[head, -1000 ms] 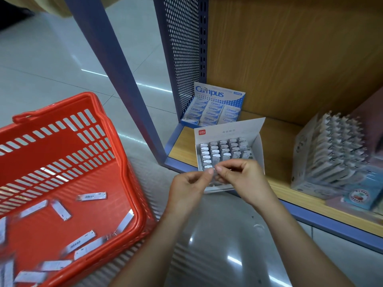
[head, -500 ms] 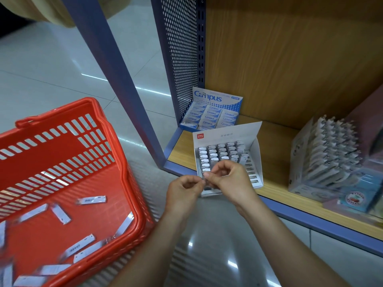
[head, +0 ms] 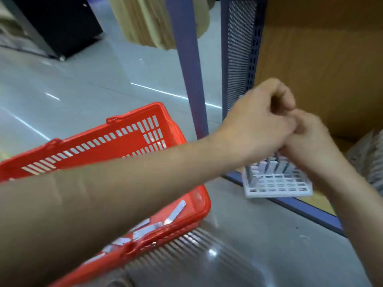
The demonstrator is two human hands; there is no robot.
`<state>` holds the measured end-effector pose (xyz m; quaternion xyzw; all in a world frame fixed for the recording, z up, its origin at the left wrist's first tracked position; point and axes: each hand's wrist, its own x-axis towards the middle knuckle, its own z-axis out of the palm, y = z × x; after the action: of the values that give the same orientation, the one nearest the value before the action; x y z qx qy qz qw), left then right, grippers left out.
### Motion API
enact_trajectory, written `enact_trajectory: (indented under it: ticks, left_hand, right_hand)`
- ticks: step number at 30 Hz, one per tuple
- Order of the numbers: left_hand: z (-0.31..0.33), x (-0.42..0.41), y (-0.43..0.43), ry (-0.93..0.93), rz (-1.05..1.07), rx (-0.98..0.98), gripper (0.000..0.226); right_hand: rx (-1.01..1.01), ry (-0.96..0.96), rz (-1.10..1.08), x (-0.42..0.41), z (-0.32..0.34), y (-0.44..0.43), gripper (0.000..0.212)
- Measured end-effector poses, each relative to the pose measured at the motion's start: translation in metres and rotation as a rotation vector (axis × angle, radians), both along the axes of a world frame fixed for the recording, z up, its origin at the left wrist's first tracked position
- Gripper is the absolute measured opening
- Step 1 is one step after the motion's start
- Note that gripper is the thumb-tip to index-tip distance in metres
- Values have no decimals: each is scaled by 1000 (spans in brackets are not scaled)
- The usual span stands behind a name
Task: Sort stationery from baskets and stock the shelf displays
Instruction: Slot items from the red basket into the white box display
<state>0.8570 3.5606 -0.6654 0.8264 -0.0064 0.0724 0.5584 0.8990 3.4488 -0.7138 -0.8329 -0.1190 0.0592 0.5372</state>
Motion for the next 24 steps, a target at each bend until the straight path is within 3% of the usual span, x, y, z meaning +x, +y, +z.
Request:
enact_trajectory:
  ticks: [2,5,9,12,15,17,19,20,22,24]
  left_hand:
    - [31,-10,49,4,-76,138,28]
    - [38,-43,142,200,-62,427,27]
    - [-31,-117,266,594,-183,968,20]
    - [-110,-174,306,849,-429,1178,50]
    - [-177,-210,305,719,-733,1236,83]
    - [-208,-218,296,481,-748,1248,72]
    - [-223,-217,284,312,-695,1248,58]
    - [-229,-215,281,288,-709,1221,56]
    - [-239,-213,278,322,-754,1176,57]
    - [-242,-209,280,336,-711,1145,55]
  right_hand:
    - [49,-15,185,-10,38,28,2]
    - [-36,105,540,-31,67,84,11]
    - [-482,360,903,-65,44,167,8]
    - [-918,544,951,-74,-13,215,26]
    - [-1152,653,843,-82,-62,244,42]
    - [-1214,668,816,-86,-82,255,43]
    - [-1269,602,851,-88,-96,257,26]
    - [-1311,552,862,-90,-100,259,12]
    - [-1458,486,945,-93,-118,257,6]
    - [-1504,316,1040,-91,-142,254,40]
